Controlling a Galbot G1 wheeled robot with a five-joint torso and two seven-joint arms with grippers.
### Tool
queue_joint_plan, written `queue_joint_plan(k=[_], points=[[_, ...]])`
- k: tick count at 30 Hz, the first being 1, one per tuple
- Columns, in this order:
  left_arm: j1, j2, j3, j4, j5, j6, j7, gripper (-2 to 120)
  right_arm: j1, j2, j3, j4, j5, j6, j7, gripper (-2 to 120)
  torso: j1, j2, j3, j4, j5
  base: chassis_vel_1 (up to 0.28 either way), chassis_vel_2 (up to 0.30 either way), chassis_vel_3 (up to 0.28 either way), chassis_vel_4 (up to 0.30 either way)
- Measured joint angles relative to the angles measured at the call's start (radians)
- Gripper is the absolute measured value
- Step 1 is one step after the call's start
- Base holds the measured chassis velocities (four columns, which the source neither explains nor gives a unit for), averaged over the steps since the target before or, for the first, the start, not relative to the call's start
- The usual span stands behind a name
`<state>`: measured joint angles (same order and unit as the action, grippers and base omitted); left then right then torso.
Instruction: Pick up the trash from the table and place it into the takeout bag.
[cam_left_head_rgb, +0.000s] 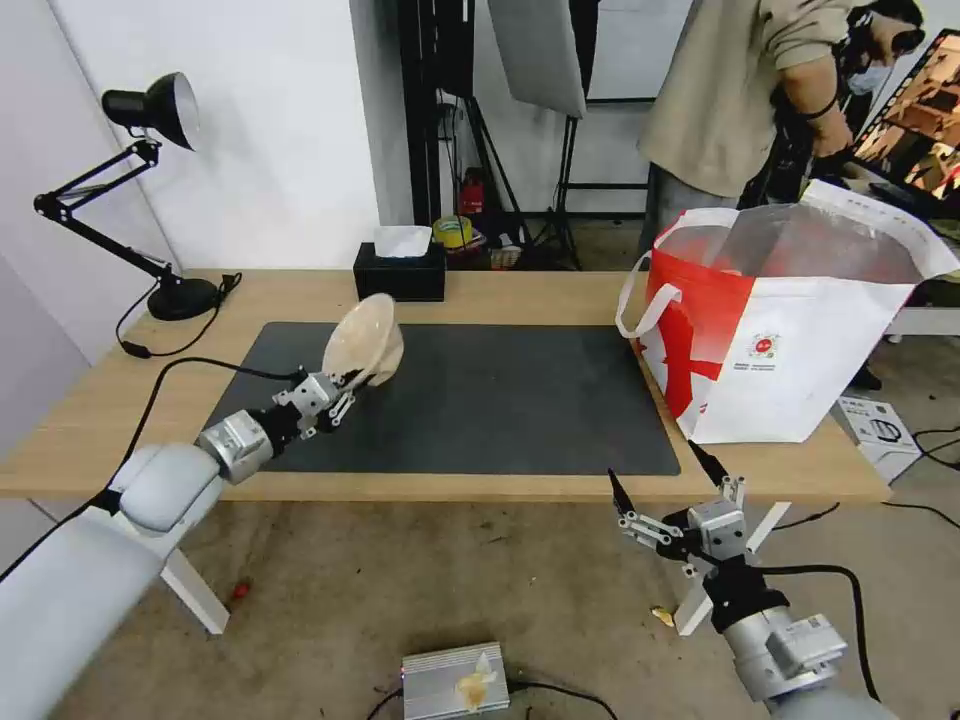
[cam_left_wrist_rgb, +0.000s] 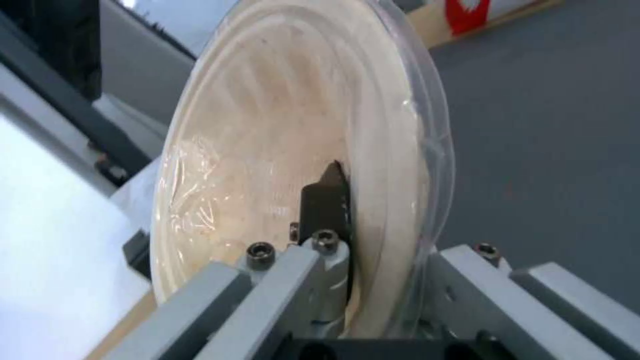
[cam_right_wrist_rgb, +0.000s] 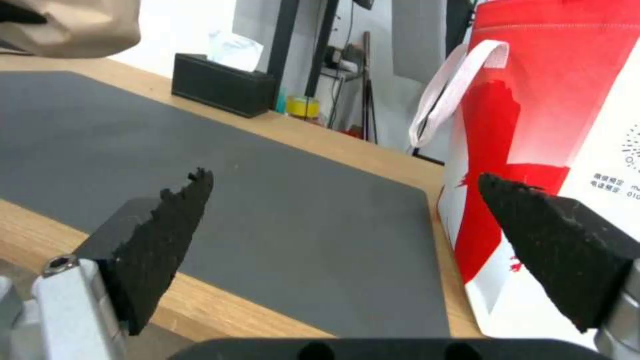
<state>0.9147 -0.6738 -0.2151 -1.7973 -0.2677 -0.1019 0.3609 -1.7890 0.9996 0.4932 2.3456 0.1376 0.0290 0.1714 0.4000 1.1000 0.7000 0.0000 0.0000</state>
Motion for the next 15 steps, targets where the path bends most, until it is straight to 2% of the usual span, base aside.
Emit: queue_joint_plan(k=[8,15], points=[[-0.075,0.038,0.059,-0.071,-0.037,-0.009,-0.042,1,0.0,0.0,0.0,0.0,0.0,0.0,0.0,100,0.0,0.0,0.0,0.0,0.0,0.0,0.0,0.0,0.0],[-0.187,0.059,0.119,-0.087,-0.074,-0.009,-0.069,1,0.0,0.0,0.0,0.0,0.0,0.0,0.0,100,0.0,0.0,0.0,0.0,0.0001,0.0,0.0,0.0,0.0]])
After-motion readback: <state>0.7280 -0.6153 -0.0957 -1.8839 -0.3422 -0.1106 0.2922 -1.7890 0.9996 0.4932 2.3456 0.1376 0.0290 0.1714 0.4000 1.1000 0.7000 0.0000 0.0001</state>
